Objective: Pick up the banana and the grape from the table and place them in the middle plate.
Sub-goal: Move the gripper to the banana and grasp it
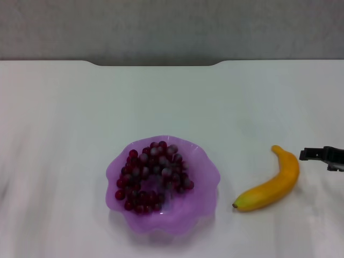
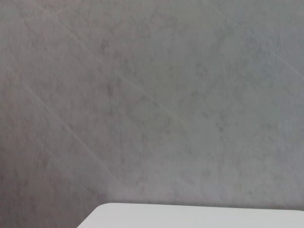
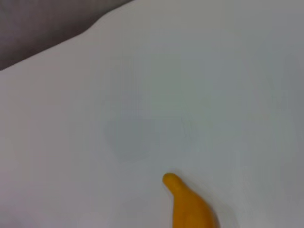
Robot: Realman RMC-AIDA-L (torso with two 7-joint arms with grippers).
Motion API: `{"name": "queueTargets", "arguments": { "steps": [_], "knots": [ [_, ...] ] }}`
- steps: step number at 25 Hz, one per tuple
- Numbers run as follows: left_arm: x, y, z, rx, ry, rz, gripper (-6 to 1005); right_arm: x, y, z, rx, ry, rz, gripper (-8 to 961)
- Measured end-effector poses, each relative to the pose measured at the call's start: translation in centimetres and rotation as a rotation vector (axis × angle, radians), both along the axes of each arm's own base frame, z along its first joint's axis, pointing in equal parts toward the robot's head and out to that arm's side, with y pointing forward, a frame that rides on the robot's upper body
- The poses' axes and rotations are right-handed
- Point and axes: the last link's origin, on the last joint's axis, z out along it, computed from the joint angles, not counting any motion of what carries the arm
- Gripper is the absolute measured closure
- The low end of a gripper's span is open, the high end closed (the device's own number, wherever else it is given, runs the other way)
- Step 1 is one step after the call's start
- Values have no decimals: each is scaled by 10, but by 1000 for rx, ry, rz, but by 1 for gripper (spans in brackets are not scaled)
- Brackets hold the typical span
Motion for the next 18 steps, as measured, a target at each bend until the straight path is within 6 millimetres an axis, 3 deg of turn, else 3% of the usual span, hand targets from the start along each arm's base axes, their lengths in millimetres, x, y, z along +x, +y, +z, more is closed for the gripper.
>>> {"name": "queueTargets", "arguments": {
  "steps": [6, 18],
  "knots": [
    [2, 2, -1, -9, 8, -11, 117, -1, 5, 1, 1, 12, -8, 78],
    [14, 9, -7, -42, 26, -59, 117, -3, 20, -21, -71, 7, -7, 82]
  ]
}}
